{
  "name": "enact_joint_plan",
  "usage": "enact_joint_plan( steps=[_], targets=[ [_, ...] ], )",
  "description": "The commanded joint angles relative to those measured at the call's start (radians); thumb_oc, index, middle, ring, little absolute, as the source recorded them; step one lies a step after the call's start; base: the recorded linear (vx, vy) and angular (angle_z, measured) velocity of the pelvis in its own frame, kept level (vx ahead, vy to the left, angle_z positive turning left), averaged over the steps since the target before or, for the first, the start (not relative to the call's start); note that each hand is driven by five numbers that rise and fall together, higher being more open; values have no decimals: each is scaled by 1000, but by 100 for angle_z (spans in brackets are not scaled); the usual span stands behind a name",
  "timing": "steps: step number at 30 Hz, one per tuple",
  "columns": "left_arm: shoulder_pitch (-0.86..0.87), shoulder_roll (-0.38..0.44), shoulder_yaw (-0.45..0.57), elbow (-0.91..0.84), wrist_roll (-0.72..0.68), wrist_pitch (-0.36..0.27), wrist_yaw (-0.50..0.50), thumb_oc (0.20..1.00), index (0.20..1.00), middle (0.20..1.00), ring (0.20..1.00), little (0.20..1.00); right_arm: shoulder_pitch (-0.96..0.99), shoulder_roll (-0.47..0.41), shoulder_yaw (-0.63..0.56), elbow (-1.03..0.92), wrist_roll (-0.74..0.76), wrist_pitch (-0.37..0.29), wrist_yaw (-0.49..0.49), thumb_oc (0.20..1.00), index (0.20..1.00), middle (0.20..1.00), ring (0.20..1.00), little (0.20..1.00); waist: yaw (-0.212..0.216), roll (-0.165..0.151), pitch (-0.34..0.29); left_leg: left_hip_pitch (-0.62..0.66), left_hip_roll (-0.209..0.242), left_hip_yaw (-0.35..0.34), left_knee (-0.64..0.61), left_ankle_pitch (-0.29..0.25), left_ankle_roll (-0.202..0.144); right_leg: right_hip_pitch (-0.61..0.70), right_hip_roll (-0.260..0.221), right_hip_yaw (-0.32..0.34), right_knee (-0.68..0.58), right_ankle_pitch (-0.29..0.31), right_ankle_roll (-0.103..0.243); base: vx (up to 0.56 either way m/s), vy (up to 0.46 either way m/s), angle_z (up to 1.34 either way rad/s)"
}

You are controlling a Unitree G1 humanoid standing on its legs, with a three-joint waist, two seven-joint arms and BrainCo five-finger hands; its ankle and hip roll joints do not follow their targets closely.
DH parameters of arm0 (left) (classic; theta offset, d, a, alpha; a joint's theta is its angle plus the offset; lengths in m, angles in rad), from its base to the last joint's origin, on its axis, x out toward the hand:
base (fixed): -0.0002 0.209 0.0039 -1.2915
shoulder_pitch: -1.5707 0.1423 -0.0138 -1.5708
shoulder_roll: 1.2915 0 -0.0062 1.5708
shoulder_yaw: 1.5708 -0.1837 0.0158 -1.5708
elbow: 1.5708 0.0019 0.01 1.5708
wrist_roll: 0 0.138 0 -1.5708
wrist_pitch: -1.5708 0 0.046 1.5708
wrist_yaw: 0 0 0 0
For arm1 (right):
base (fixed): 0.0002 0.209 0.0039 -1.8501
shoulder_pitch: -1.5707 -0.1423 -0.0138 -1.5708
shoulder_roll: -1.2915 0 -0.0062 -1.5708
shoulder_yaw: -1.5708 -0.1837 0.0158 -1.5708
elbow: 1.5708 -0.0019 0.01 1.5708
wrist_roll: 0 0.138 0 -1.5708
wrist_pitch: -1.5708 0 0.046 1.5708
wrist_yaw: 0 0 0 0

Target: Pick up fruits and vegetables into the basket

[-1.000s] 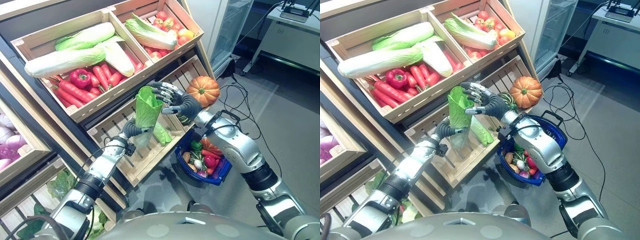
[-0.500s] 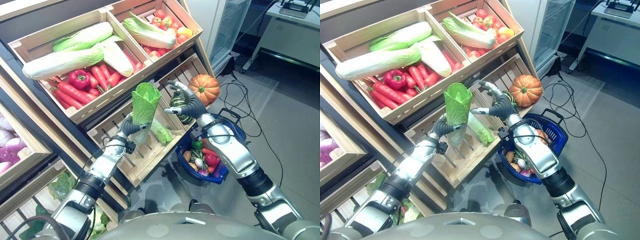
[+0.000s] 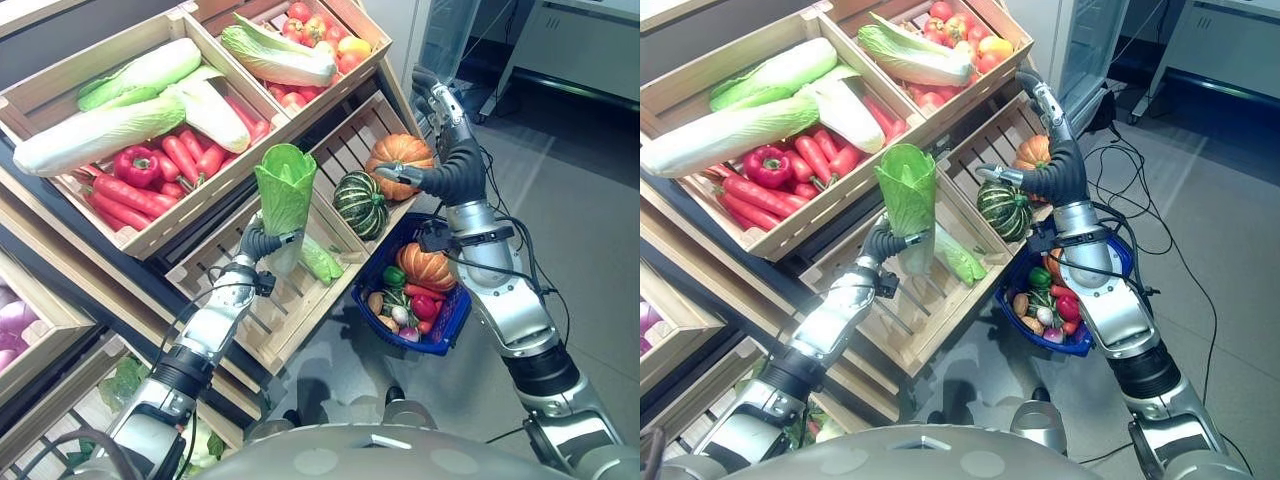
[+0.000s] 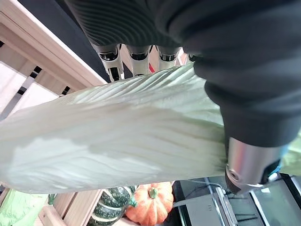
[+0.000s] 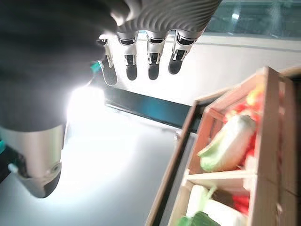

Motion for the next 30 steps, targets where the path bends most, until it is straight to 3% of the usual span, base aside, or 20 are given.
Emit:
enact_joint_plan(
  steps=[1, 12, 23, 30],
  targets=[
    [-52, 60, 32, -73, -7, -61, 15, 200, 200, 200, 200, 200, -4, 42, 33, 0, 222, 47, 109, 1000, 1000, 1000, 1000, 1000, 5, -61, -19, -33, -32, 26, 128, -158, 57, 11, -79, 0, 35, -34, 74, 0, 0, 0],
    [-85, 44, -8, -66, 3, -93, 8, 200, 200, 200, 200, 200, -4, 138, 165, 148, 333, 151, 165, 1000, 1000, 1000, 1000, 1000, 30, -73, -26, -29, -34, 16, 126, -149, 58, 30, -81, -24, 31, -35, 73, 16, -6, 6],
    [-135, 33, -54, -95, 38, -80, 18, 200, 200, 200, 200, 200, -38, 180, 232, 192, 314, 142, 140, 1000, 1000, 1000, 1000, 1000, 38, -75, -17, -35, -39, 7, 136, -153, 64, 30, -85, -24, 38, -37, 72, 0, 0, 0],
    [-176, 28, -105, -130, 145, -70, 6, 200, 200, 200, 200, 200, -79, 203, 262, 213, 332, 133, 108, 1000, 1000, 1000, 1000, 1000, 46, -77, -11, -40, -43, 4, 144, -160, 67, 29, -89, -24, 38, -35, 73, 0, 0, 0]
  ],
)
